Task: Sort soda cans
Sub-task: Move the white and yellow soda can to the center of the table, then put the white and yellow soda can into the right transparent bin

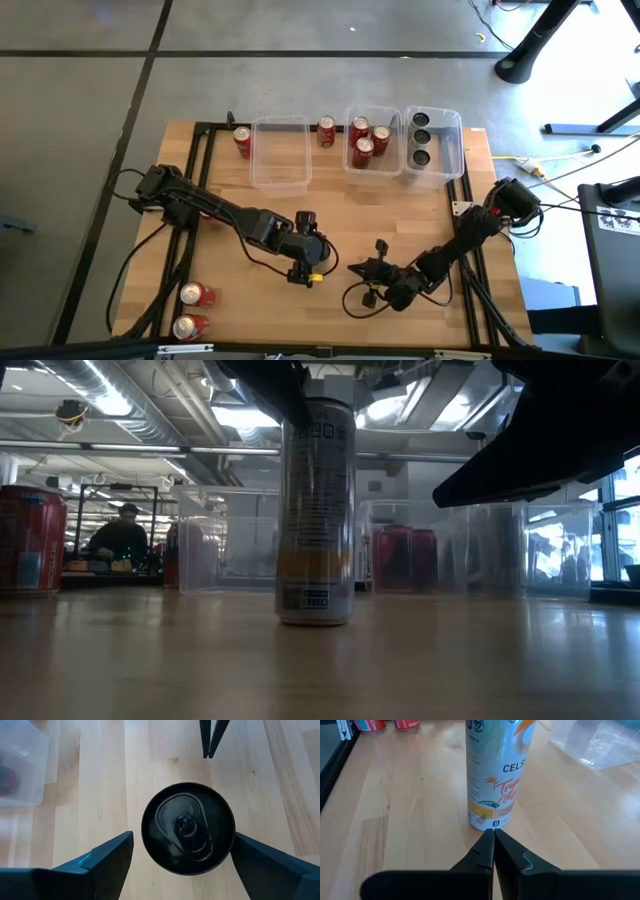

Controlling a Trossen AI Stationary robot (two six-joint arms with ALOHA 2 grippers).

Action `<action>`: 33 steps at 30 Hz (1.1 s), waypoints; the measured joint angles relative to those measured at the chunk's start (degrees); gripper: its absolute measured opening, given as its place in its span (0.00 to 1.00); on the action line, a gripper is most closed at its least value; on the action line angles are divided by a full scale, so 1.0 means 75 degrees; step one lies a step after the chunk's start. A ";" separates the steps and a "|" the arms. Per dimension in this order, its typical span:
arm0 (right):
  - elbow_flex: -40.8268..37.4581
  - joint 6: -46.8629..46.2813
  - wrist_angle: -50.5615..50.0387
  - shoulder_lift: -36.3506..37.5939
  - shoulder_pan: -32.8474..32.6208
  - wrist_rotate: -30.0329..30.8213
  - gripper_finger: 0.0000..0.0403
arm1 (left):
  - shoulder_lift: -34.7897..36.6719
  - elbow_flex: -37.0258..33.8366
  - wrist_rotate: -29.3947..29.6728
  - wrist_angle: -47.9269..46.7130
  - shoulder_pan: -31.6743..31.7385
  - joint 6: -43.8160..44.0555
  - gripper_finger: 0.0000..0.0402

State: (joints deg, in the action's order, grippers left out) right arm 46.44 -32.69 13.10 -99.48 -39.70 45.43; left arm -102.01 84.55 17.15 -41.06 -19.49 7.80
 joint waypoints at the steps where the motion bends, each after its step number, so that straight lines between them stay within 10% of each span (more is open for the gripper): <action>1: 0.0000 0.0000 0.0003 0.0000 0.0000 0.0005 0.05 | 0.0010 0.0002 0.0002 -0.0008 -0.0014 0.0110 0.79; 19: 0.0903 0.1462 -0.0307 0.0000 0.0012 0.0896 0.70 | 0.1187 0.0784 0.0125 -0.1142 -0.0469 0.1117 0.79; 33: 0.1239 0.0992 -0.0163 0.0000 0.0003 -0.0482 0.81 | 0.1760 0.0784 0.1451 -0.2603 -0.1032 0.2360 0.79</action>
State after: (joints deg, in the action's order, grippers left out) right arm 55.72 -25.24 11.88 -99.48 -39.68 41.82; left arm -88.82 90.43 28.03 -60.58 -27.23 25.50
